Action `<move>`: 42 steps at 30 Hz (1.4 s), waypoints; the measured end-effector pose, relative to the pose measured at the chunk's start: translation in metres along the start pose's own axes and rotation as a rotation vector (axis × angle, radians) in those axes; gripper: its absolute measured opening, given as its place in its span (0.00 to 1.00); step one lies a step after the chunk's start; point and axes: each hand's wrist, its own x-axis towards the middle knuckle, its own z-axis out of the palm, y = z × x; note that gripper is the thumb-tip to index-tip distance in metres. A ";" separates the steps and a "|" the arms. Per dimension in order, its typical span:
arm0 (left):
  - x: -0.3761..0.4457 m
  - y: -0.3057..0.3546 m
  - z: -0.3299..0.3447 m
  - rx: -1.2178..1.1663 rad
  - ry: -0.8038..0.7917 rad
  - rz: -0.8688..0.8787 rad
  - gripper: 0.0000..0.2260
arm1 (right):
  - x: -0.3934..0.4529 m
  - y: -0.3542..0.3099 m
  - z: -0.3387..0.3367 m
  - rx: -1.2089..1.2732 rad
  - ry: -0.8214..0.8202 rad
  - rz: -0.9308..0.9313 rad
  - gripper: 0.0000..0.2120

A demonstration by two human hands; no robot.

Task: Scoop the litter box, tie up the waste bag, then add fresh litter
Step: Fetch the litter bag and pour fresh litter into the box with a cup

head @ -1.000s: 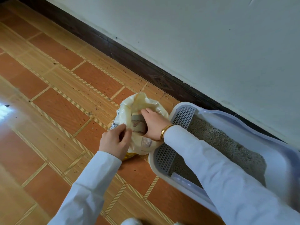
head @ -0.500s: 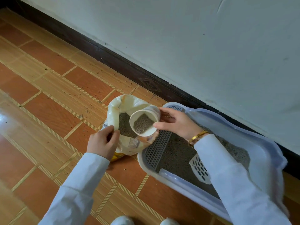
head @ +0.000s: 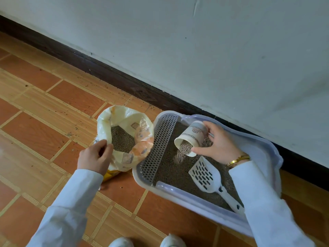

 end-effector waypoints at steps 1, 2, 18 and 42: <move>0.000 0.000 0.001 0.001 0.003 -0.008 0.13 | -0.001 0.001 -0.001 -0.013 0.010 0.000 0.49; 0.000 0.001 0.001 0.003 0.004 -0.011 0.13 | -0.002 0.001 -0.002 0.001 -0.004 0.003 0.49; -0.001 0.005 0.006 0.032 0.014 -0.046 0.12 | -0.016 -0.007 -0.013 -0.213 0.246 -0.155 0.47; -0.004 0.002 -0.010 0.022 0.053 -0.009 0.15 | 0.027 -0.113 0.073 -0.220 0.078 -0.456 0.47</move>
